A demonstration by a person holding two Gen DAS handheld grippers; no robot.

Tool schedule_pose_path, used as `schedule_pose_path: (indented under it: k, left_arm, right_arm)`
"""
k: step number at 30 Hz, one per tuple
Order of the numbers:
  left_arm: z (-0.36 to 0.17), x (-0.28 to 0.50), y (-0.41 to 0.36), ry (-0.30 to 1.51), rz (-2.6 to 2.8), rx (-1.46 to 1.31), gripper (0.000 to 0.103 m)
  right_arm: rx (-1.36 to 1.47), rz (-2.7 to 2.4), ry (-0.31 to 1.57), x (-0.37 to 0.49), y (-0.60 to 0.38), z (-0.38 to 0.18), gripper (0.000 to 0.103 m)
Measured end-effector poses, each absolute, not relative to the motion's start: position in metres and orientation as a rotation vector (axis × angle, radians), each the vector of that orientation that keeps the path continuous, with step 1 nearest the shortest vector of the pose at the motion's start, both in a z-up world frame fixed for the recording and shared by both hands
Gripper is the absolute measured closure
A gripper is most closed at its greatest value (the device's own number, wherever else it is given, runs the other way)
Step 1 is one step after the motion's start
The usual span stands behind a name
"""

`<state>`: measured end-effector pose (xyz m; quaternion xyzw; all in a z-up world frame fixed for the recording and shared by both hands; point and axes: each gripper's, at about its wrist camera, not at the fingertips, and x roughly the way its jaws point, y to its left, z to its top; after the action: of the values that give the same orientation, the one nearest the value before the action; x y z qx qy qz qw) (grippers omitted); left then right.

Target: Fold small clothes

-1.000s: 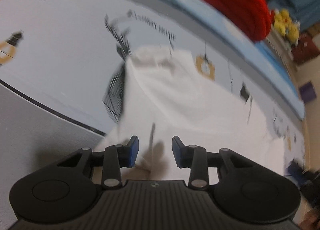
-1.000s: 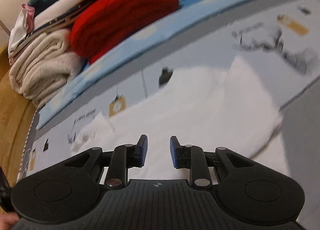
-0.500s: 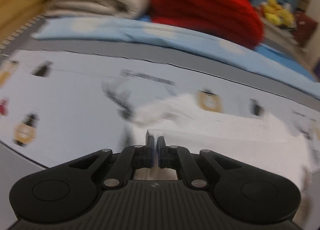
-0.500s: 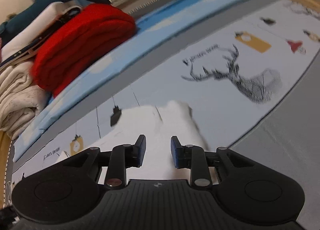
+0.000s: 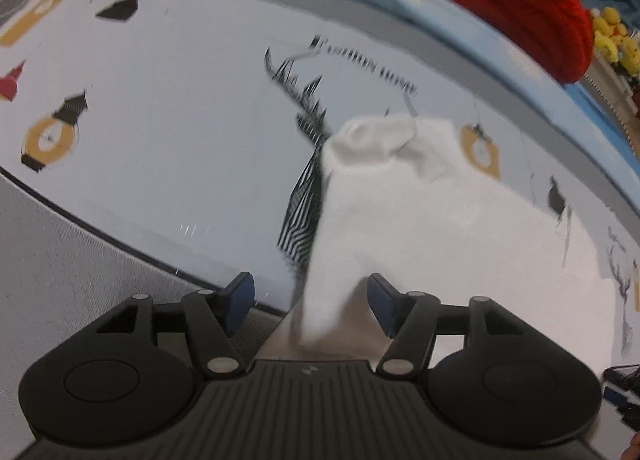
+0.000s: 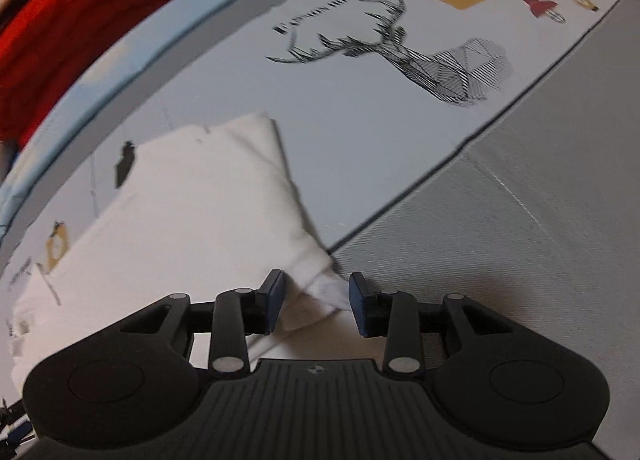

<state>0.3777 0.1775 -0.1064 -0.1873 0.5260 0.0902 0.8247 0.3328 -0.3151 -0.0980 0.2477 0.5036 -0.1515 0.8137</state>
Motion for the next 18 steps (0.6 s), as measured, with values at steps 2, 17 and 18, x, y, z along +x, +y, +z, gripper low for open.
schedule_pose_path:
  k: [2,17,18]
  left_arm:
    - [-0.112,0.378,0.180,1.133,0.193,-0.408,0.035]
    - [-0.117,0.399,0.174,1.116,0.109,-0.390,0.069]
    - [-0.118,0.401,0.173,1.116,0.091,-0.399,0.078]
  right_arm:
    - [0.502,-0.362,1.030,0.332,-0.317,-0.092,0.062]
    - [0.395,-0.170,1.019,0.374,-0.306,-0.122,0.067]
    - [0.387,-0.151,1.016,0.376,-0.304,-0.122,0.072]
